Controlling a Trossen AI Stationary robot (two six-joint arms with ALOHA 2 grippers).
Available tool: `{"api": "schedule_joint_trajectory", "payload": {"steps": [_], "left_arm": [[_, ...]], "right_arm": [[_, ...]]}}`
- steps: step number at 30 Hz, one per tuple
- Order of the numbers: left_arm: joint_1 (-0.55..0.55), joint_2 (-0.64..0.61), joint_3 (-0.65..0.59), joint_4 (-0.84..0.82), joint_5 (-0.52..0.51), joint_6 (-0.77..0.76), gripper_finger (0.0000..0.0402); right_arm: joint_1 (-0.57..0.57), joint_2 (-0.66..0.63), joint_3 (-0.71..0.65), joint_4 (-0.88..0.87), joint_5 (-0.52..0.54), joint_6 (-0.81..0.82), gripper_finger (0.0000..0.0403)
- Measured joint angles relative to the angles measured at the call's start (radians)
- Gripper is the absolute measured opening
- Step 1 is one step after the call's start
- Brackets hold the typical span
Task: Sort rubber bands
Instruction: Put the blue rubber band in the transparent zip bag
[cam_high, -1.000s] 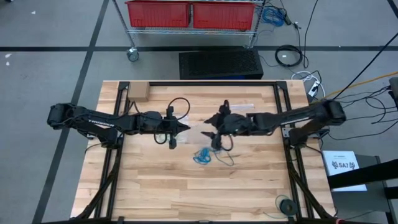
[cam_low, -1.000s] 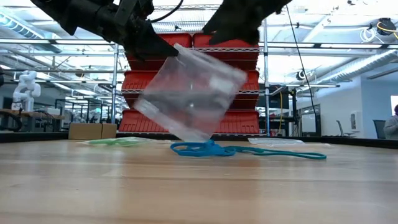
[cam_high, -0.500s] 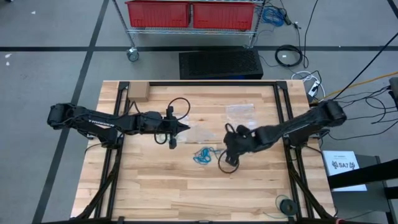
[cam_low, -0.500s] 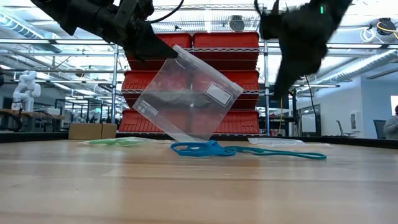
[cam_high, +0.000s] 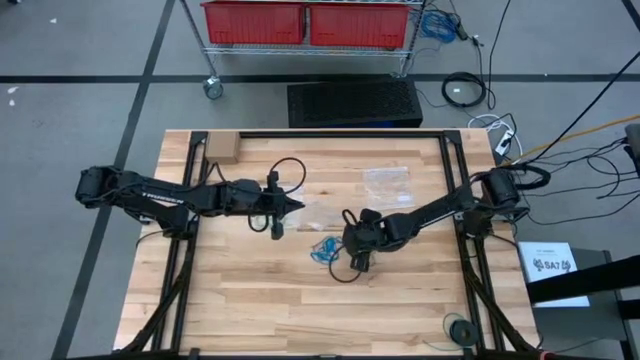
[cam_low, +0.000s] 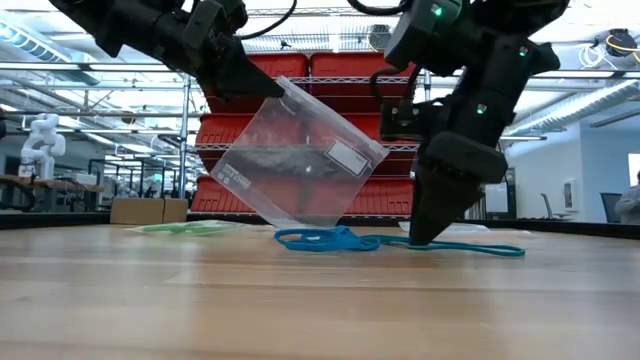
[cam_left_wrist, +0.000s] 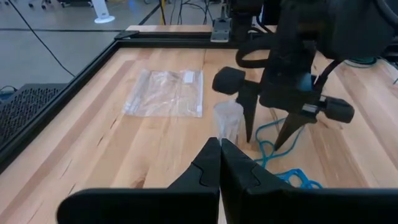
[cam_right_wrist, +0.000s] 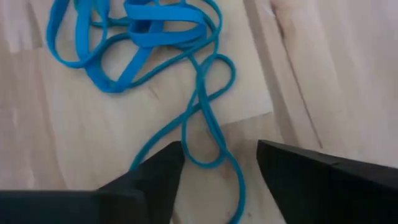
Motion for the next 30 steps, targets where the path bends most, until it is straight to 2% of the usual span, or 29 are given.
{"api": "schedule_joint_trajectory", "payload": {"steps": [3,6,7,16,24,27,30], "left_arm": [[0.0,0.0,0.0,-0.001,0.0,0.0,0.0],[0.0,0.0,0.0,-0.001,0.0,0.0,0.0],[0.0,0.0,0.0,-0.001,0.0,0.0,0.0],[0.0,0.0,0.0,-0.003,0.0,0.0,0.0],[0.0,0.0,0.0,-0.004,0.0,0.0,0.0],[0.0,0.0,0.0,-0.004,0.0,0.0,0.0],[0.0,0.0,0.0,-0.004,0.0,0.0,0.0]], "right_arm": [[0.003,-0.018,0.007,-0.006,-0.011,-0.014,0.012],[0.0,-0.045,0.013,-0.018,-0.031,-0.019,0.0031],[0.004,-0.057,0.016,-0.028,-0.029,-0.027,0.0016],[0.032,-0.142,0.104,-0.137,-0.013,-0.041,0.0003],[0.03,-0.149,0.123,-0.181,-0.012,-0.028,0.0004],[0.03,-0.149,0.123,-0.189,-0.019,0.002,0.0023],[0.03,-0.149,0.123,-0.249,-0.018,0.044,0.0061]]}}
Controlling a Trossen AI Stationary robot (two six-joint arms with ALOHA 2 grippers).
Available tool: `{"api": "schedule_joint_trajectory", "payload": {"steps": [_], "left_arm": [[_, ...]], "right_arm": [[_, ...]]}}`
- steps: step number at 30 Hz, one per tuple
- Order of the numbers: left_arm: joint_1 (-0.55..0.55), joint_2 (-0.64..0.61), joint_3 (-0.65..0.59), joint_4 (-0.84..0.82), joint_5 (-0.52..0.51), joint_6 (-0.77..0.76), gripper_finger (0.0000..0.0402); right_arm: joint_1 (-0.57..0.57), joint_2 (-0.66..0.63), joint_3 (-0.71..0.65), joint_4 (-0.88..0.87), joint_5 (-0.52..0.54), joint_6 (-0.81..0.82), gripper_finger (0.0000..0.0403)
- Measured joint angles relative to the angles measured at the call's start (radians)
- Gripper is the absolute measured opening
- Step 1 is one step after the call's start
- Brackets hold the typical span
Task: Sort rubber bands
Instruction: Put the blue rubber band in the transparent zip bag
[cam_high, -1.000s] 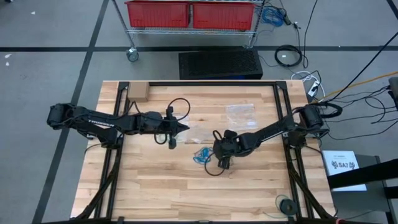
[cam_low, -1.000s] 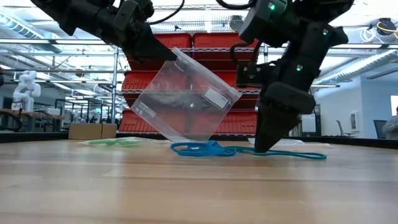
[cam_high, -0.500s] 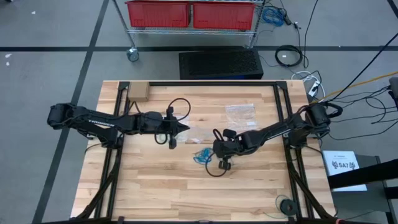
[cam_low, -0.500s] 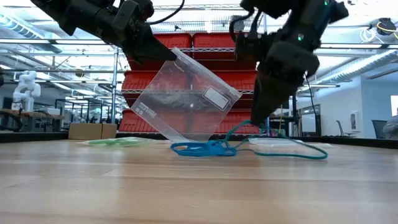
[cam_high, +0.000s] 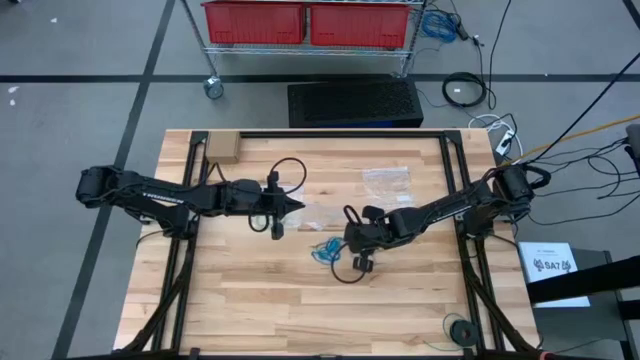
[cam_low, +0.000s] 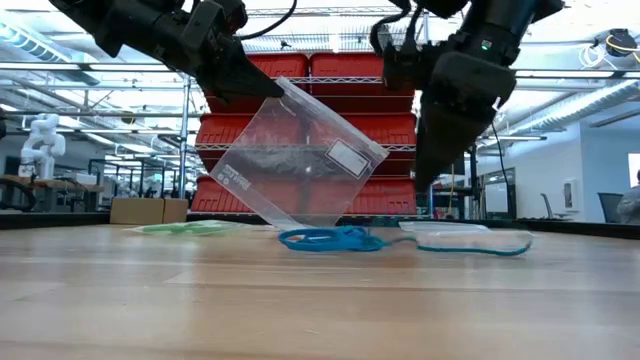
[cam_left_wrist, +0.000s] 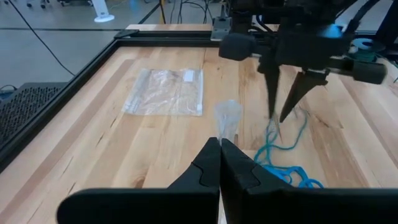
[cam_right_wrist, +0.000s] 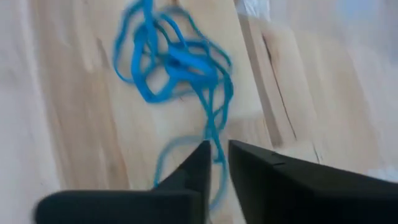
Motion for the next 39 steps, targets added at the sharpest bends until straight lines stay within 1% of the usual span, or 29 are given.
{"api": "schedule_joint_trajectory", "payload": {"steps": [4,8,10,13,16,20,25,31,32,35,39], "left_arm": [[0.0,0.0,0.0,0.0,0.0,0.0,0.0],[0.0,0.0,0.0,0.0,0.0,0.0,0.0],[0.0,0.0,0.0,0.0,0.0,0.0,0.0],[0.0,0.0,0.0,0.0,0.0,0.0,0.0],[0.0,0.0,0.0,0.0,0.0,0.0,0.0],[0.0,0.0,0.0,0.0,0.0,0.0,0.0],[0.0,0.0,0.0,0.0,0.0,0.0,0.0],[0.0,0.0,0.0,0.0,0.0,-0.001,0.0],[0.0,0.0,0.0,-0.001,0.0,-0.001,0.0],[0.0,0.0,0.0,0.0,0.0,-0.001,0.0],[0.0,0.0,0.0,-0.001,0.0,0.0,0.0]], "right_arm": [[0.0,0.0,-0.004,-0.098,0.001,0.086,0.0123],[0.0,0.0,-0.031,-0.095,-0.007,0.167,0.0174],[0.0,0.0,-0.051,-0.066,-0.012,0.197,0.0187],[0.0,0.0,-0.094,-0.019,-0.018,0.231,0.0189],[0.0,0.0,-0.138,0.062,-0.048,0.235,0.0175],[0.0,0.0,-0.179,0.157,-0.086,0.236,0.0145],[0.0,0.025,-0.183,0.16,-0.08,0.252,0.0093],[0.0,0.048,-0.18,0.153,-0.063,0.245,0.0014],[0.001,0.044,-0.18,0.152,-0.063,0.239,0.0008],[0.002,0.026,-0.176,0.139,-0.072,0.234,0.0005],[0.008,-0.001,-0.117,0.048,-0.086,0.212,0.0001]]}}
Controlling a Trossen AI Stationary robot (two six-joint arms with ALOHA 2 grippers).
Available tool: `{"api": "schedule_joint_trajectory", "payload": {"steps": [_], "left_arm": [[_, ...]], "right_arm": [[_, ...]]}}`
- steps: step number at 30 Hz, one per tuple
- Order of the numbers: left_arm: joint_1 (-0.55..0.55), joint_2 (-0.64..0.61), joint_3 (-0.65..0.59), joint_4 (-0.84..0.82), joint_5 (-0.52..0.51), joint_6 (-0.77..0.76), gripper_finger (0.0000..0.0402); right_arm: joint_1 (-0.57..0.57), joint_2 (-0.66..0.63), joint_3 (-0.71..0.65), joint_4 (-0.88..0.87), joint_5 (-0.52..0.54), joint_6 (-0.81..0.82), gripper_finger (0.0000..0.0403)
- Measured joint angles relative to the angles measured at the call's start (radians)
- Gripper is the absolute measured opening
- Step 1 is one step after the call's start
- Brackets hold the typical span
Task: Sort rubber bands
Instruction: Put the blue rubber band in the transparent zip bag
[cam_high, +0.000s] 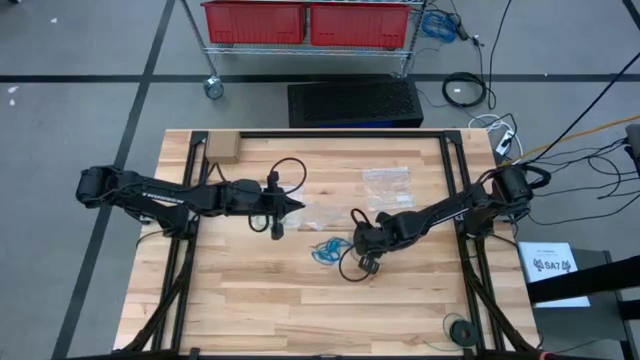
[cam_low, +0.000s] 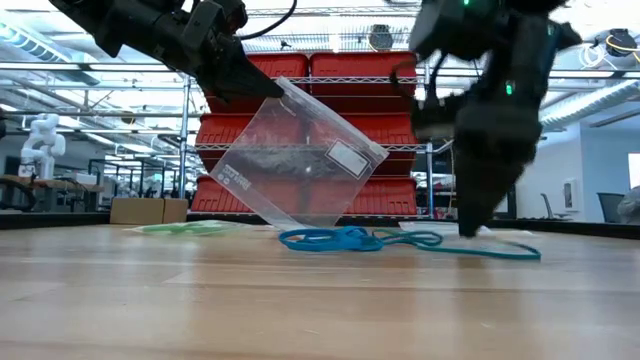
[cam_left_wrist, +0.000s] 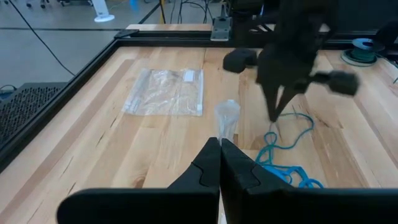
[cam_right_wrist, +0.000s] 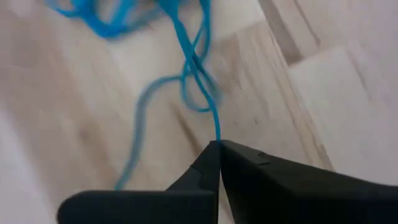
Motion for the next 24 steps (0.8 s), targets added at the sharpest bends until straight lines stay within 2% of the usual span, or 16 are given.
{"api": "schedule_joint_trajectory", "payload": {"steps": [4,14,24], "left_arm": [[0.0,0.0,0.0,0.0,0.0,0.0,0.0],[0.0,0.0,0.0,-0.009,0.0,0.0,0.0],[0.0,0.0,0.0,-0.01,0.058,0.019,0.0]], "right_arm": [[0.011,-0.011,0.088,-0.124,0.02,-0.028,0.0001],[0.058,-0.015,0.403,-0.472,0.22,-0.052,0.0],[0.064,-0.016,0.643,-0.528,0.394,-0.211,0.0]]}}
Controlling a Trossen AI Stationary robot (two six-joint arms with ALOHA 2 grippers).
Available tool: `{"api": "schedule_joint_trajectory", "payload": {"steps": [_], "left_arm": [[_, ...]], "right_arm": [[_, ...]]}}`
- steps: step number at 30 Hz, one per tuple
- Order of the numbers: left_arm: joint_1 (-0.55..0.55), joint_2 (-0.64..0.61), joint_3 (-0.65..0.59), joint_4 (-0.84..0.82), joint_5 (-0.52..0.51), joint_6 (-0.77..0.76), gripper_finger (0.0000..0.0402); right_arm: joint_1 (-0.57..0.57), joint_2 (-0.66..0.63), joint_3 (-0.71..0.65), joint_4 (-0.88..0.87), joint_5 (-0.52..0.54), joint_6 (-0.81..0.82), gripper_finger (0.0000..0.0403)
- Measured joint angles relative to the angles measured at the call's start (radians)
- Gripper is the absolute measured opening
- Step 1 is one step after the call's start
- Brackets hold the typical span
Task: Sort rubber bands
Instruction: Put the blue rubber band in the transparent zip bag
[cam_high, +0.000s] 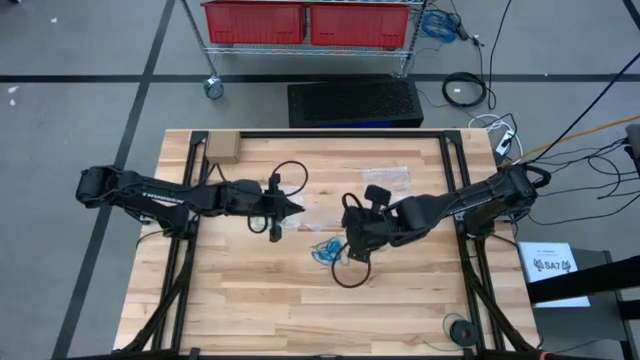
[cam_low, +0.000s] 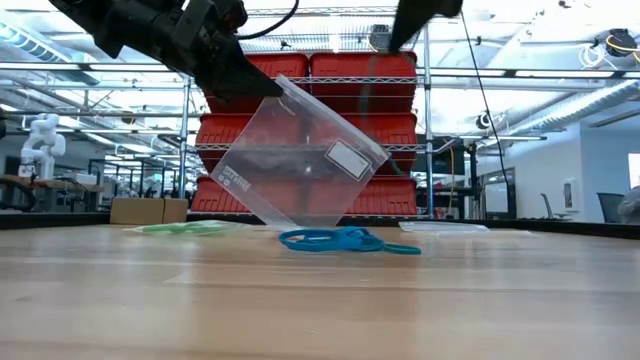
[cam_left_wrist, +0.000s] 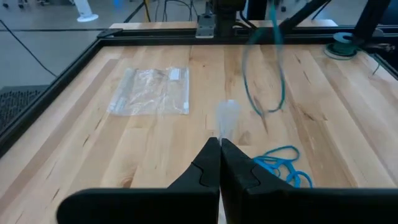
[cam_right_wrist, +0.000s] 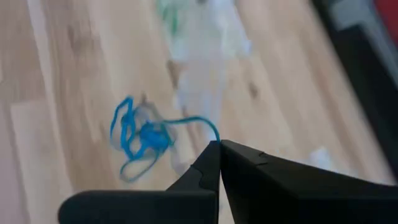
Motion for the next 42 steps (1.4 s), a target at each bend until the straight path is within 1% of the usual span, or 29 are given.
{"api": "schedule_joint_trajectory", "payload": {"steps": [8,14,20,42], "left_arm": [[0.0,0.0,0.0,0.004,0.019,0.001,0.0],[0.0,0.0,0.0,0.004,0.021,0.006,0.0],[0.0,0.0,0.0,0.004,0.021,0.005,0.0],[0.0,0.0,0.0,0.011,0.021,0.002,0.0]], "right_arm": [[-0.011,0.0,0.109,0.022,0.087,-0.086,0.0],[-0.024,0.0,0.142,0.053,0.115,-0.11,0.0],[-0.034,0.0,0.143,0.103,0.119,-0.134,0.0],[-0.05,0.0,0.143,0.179,0.117,-0.161,0.0]]}}
